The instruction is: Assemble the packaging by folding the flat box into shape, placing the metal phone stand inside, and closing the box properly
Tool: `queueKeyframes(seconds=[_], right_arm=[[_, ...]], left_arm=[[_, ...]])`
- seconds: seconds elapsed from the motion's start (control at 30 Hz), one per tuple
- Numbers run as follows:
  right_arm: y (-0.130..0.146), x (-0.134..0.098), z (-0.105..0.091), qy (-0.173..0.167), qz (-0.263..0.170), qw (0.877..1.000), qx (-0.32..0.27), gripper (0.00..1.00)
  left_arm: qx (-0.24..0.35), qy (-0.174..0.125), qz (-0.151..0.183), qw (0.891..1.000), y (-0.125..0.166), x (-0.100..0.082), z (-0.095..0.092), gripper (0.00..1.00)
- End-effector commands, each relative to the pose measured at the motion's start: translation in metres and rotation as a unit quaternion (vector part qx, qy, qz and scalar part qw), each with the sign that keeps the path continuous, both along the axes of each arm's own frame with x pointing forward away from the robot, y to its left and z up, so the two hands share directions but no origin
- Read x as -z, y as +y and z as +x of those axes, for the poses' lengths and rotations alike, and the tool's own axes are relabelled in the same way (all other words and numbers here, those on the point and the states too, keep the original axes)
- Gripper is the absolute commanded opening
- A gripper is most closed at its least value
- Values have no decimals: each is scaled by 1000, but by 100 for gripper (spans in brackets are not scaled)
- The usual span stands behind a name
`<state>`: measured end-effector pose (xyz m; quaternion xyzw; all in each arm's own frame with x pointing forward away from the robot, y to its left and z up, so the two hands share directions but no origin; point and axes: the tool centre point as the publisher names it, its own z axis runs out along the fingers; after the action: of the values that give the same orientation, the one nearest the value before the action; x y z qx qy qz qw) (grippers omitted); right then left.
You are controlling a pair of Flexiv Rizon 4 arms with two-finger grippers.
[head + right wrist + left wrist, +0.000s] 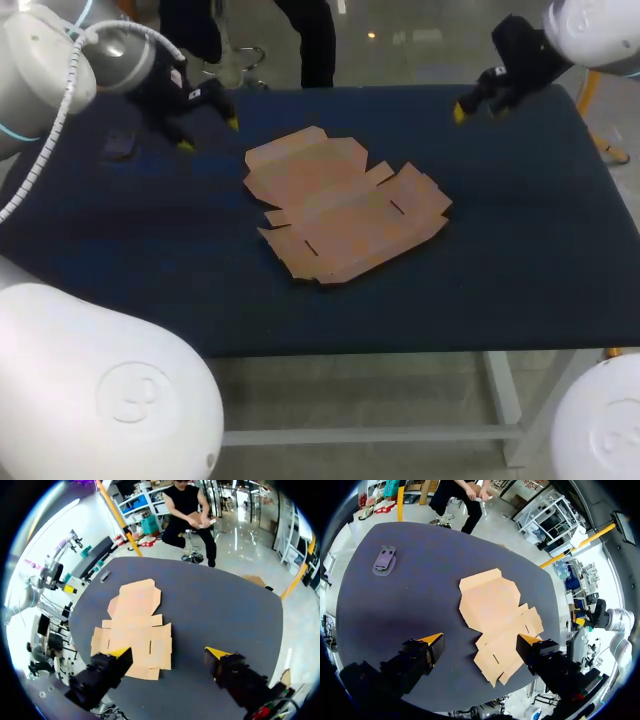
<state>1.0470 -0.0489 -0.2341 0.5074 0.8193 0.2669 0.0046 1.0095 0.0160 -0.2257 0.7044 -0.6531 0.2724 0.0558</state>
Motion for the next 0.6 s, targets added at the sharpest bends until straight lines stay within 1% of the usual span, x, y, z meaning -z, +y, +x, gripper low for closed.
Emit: queueKeyframes(seconds=[0.03, 0.1, 0.17, 0.37, 0.5, 0.6], right_arm=[[5, 7, 8, 46, -13, 999, -7, 100], [5, 11, 4, 58, -9, 998, -17, 100], [6, 15, 3, 71, -8, 997, -17, 100], [7, 33, 0, 99, -1, 995, -19, 100], [10, 47, -1, 115, 5, 993, -28, 100], [15, 54, -3, 120, 7, 992, -36, 100]], left_arm=[[22, 67, -1, 998, -1, 6, -2, 100], [25, 76, -4, 997, -2, 10, -8, 100], [23, 81, -2, 996, -3, 14, -14, 100], [17, 109, -6, 994, -6, 23, -27, 100], [18, 107, -2, 994, -8, 29, -37, 100], [16, 98, -3, 995, -9, 32, -43, 100]])
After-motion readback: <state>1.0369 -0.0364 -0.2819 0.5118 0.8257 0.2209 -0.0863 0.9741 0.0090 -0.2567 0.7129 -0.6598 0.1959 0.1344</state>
